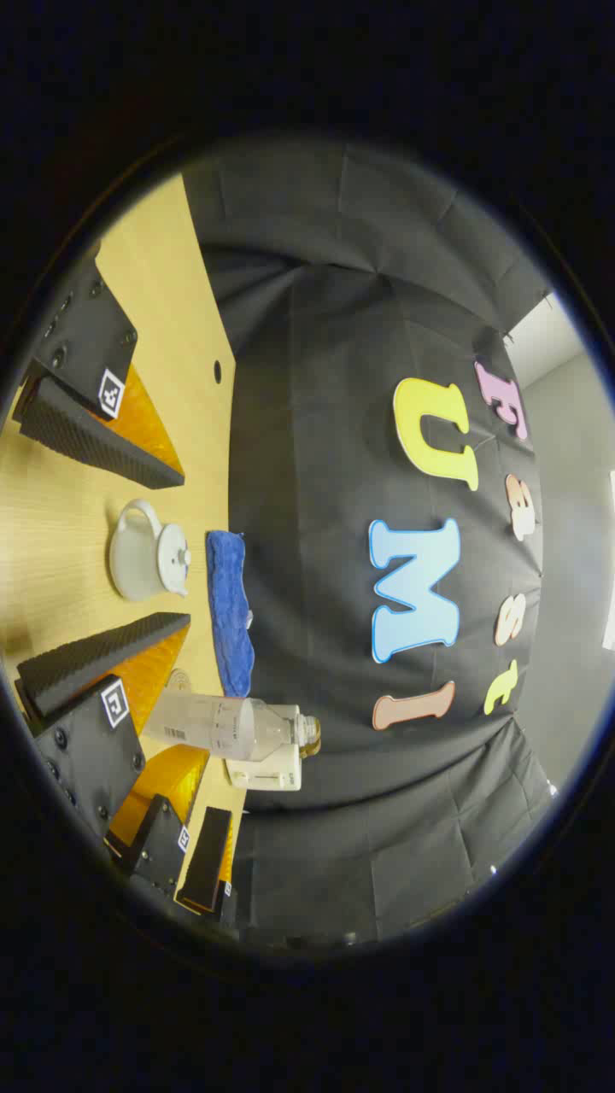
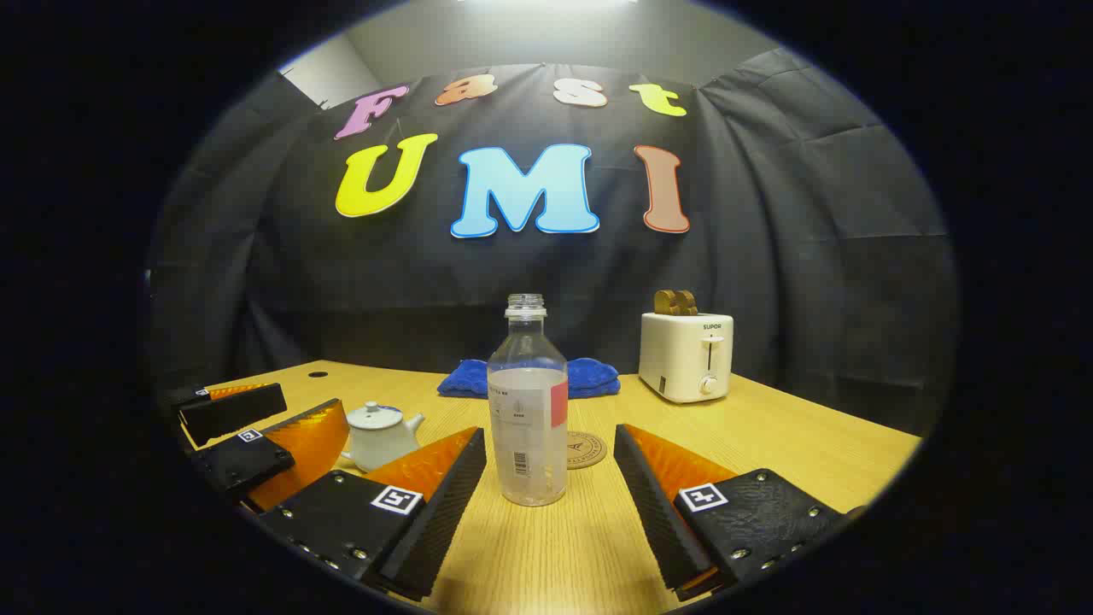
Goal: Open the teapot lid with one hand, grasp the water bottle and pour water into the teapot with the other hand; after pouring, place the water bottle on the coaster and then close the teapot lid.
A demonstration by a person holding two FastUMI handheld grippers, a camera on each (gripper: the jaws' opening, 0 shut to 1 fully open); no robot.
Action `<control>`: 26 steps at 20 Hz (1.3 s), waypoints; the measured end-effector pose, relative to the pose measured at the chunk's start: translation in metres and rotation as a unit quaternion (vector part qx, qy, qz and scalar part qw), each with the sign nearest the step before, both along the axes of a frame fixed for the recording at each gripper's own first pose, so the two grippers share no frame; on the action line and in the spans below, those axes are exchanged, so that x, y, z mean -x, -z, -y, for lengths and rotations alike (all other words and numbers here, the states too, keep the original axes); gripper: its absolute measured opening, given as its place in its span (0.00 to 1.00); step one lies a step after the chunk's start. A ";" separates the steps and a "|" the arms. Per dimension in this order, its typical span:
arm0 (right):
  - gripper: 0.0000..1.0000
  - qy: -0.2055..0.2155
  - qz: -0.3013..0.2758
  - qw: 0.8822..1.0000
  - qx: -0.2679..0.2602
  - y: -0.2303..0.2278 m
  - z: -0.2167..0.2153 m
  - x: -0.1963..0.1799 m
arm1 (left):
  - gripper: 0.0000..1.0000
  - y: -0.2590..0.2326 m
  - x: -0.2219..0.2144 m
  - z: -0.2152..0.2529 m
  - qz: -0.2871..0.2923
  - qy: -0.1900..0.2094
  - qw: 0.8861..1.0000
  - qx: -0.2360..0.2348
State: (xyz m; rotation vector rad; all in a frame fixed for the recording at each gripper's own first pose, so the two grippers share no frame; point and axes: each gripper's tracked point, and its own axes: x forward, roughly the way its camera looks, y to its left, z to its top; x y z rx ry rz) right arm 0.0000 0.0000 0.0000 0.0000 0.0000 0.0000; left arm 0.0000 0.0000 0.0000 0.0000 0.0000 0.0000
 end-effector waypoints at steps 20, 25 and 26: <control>0.93 -0.023 0.000 1.000 0.000 0.000 -0.010 -0.005 | 0.96 0.000 -0.007 0.005 0.002 0.026 1.000 0.000; 0.93 -0.028 -0.002 1.000 -0.001 0.000 -0.013 -0.020 | 0.98 0.002 -0.028 -0.002 0.000 0.033 0.999 0.000; 0.93 -0.026 -0.002 1.000 -0.001 0.000 -0.013 -0.023 | 0.98 0.001 -0.033 -0.003 -0.001 0.034 0.999 0.000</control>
